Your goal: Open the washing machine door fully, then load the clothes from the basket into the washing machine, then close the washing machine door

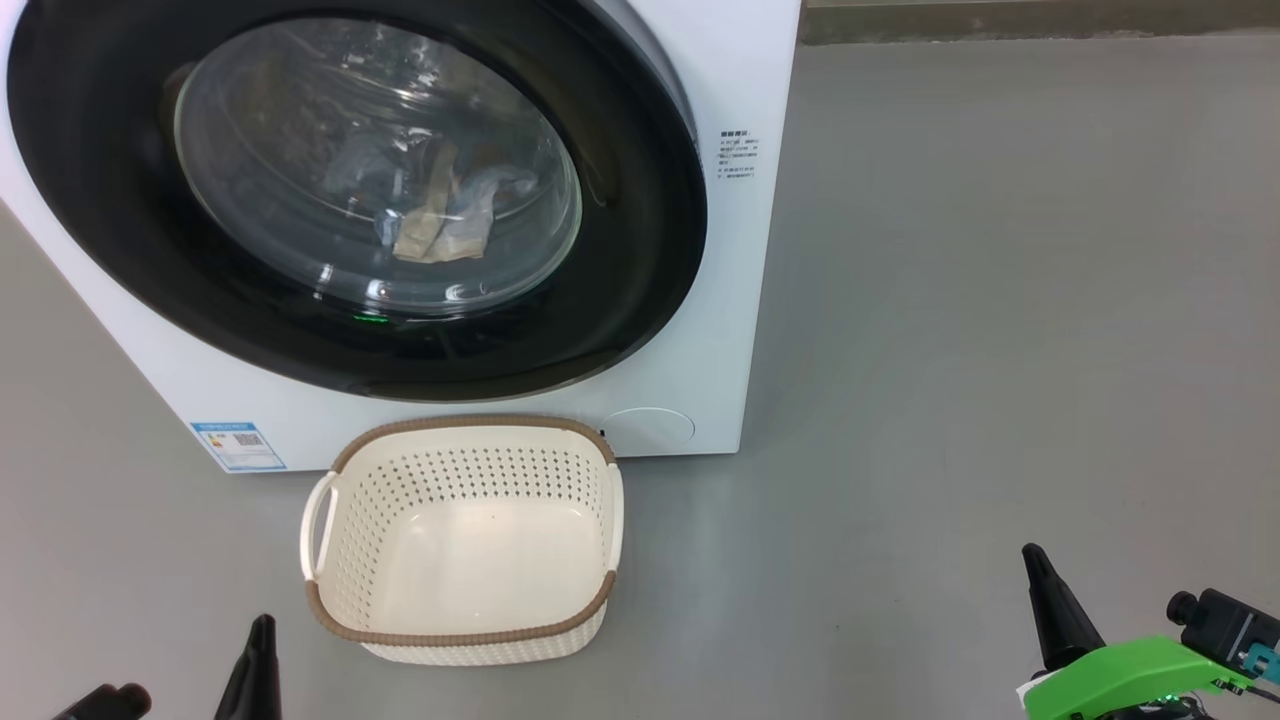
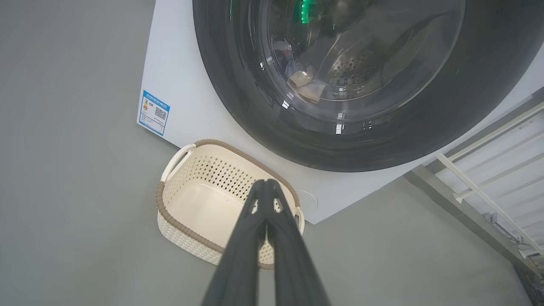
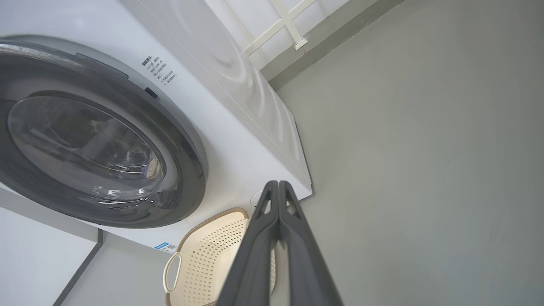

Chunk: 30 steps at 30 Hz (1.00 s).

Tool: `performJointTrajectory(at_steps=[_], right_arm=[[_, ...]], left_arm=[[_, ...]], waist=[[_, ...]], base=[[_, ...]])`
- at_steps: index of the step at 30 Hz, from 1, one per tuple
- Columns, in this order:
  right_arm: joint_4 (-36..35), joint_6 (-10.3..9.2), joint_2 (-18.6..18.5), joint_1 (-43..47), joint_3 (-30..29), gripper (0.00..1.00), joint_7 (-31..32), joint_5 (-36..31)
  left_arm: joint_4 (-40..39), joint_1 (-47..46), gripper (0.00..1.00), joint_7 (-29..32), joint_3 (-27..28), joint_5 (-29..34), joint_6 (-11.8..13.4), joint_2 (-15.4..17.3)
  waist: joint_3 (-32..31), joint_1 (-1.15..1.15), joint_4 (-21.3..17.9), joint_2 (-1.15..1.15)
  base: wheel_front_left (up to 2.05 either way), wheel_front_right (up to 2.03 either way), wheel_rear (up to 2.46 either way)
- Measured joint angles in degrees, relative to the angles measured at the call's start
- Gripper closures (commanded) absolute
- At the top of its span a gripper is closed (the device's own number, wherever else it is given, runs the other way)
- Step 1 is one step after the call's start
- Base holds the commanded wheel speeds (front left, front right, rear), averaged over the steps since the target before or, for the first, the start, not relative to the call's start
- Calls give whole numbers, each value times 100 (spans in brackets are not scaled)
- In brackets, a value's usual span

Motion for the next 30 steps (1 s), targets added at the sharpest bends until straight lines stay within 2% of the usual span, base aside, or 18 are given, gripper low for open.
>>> performJointTrajectory(at_steps=[30], right_arm=[[-276, 0, 158, 0, -220, 100, 467, 1563]], left_arm=[[-96, -92, 100, 456, 165, -1510, 0, -130]], waist=[[-61, -1, 12, 0]], base=[[0, 0, 0]])
